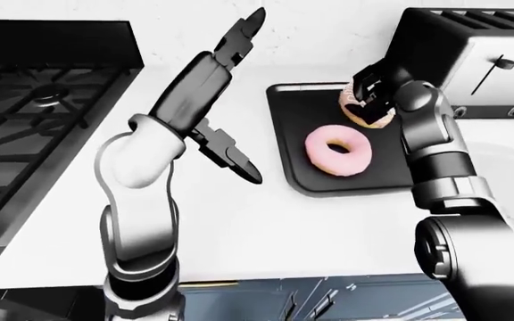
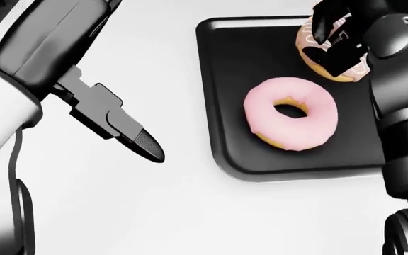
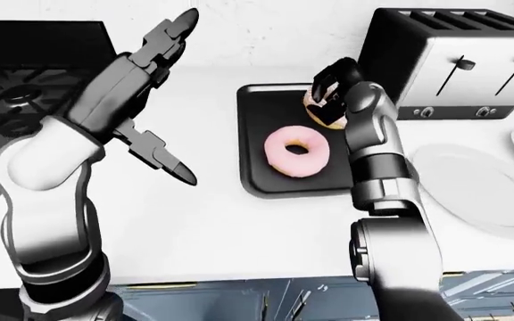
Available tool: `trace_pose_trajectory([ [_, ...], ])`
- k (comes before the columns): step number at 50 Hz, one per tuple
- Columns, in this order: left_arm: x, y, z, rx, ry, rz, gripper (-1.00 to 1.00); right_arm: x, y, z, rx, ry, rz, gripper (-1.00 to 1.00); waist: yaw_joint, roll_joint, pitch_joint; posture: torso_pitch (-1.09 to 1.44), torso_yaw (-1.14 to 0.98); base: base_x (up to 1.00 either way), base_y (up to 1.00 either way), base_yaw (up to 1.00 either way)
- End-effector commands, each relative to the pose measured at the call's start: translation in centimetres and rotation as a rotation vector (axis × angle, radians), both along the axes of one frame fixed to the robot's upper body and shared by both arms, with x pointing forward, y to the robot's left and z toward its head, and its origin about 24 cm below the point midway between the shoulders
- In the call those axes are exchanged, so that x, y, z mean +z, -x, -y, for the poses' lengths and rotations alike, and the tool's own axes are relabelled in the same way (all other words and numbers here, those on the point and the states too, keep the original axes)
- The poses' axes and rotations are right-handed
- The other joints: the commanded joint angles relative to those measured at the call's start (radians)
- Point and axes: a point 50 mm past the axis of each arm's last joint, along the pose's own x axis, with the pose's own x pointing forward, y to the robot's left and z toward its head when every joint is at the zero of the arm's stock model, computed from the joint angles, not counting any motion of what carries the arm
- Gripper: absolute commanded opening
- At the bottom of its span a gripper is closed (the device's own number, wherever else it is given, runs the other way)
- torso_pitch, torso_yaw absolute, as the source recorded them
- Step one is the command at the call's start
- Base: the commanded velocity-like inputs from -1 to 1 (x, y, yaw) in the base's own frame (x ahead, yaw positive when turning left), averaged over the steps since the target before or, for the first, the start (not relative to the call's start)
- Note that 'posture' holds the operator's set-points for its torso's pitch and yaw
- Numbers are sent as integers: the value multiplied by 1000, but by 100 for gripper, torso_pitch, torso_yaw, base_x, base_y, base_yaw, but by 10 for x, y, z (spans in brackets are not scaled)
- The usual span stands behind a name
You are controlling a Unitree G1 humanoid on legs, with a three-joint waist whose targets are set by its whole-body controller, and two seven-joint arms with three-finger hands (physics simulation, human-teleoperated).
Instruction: Move the dessert items from the plate to the tray.
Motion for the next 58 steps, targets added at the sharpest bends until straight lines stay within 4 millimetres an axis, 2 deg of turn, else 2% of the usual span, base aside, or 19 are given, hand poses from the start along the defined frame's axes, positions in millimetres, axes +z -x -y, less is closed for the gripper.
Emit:
trace_pose_trajectory([
  [1, 12, 7, 1, -4, 4, 75, 100, 33, 3, -1, 9, 22, 117, -100, 0, -3, -33, 0, 0, 0, 0, 0],
  [3, 13, 6, 0, -2, 3, 75, 100, 35, 3, 0, 9, 29, 118, -91, 0, -3, -33, 0, 0, 0, 0, 0],
  [4, 12, 5, -1, -1, 3, 76, 100, 36, 4, 1, 6, 34, 118, -47, 1, -3, -33, 0, 0, 0, 0, 0],
  [6, 13, 6, -1, -2, 4, 77, 100, 37, 4, 1, 6, 38, 118, -18, 1, -3, -32, 0, 0, 0, 0, 0],
  [9, 14, 6, -1, -2, 4, 79, 100, 39, 4, -1, 13, 40, 118, -9, 0, -2, -32, 0, 0, 0, 0, 0],
  [10, 15, 6, -1, -4, 5, 79, 100, 41, 5, -1, 15, 41, 119, 13, 0, -2, -32, 0, 0, 0, 0, 0],
  [16, 14, 7, 0, -6, 3, 79, 100, 39, 5, -1, 22, 40, 110, 14, -1, -3, -32, 0, 0, 0, 0, 0],
  [18, 13, 5, -1, -5, 4, 78, 100, 43, 6, -1, 24, 49, 113, 6, -1, -4, -33, 0, 0, 0, 0, 0],
  [23, 20, 7, -1, -5, 4, 86, 100, 75, 22, 8, 35, 97, 141, -11, 0, -4, -33, 0, 0, 0, 0, 0],
  [26, 27, 6, -5, 10, -12, 90, 100, 87, 43, 13, 60, 134, 158, -16, 3, -5, -26, 0, 0, 0, 0, 0],
  [31, 40, 3, -21, 59, -35, 92, 100, 101, 84, 26, 91, 173, 188, 7, 4, -8, -20, 0, 0, 0, 0, 0],
  [35, 42, 2, -37, 110, -66, 77, 100, 101, 116, 36, 104, 218, 202, 46, 2, -9, -19, 0, 0, 0, 0, 0],
  [36, 42, 1, -44, 137, -71, 73, 100, 101, 129, 40, 103, 220, 217, 100, 1, -9, -19, 0, 0, 0, 0, 0],
  [41, 23, 1, -68, 233, -98, 71, 100, 102, 175, 63, 74, 179, 288, 100, 0, -9, -20, 0, 0, 0, 0, 0],
  [45, 10, 12, -87, 276, -88, 76, 100, 109, 211, 76, 52, 166, 339, 100, 0, -9, -21, 0, 0, 0, 0, 0],
  [48, 8, 29, -100, 314, -94, 119, 100, 104, 234, 84, 9, 145, 355, 100, -3, -11, -16, 0, 0, 0, 0, 0],
  [53, 5, 37, -130, 425, 6, 174, 100, 88, 265, 94, -25, 100, 405, 100, -6, -17, -10, 0, 0, 0, 0, 0],
  [55, 6, 47, -133, 462, 60, 223, 100, 82, 278, 96, -42, 82, 443, 100, -6, -16, -11, 0, 0, 0, 0, 0],
  [58, -8, 63, -139, 513, 117, 266, 100, 70, 305, 101, -85, 103, 523, 100, -9, -12, -9, 0, 0, 0, 0, 0],
])
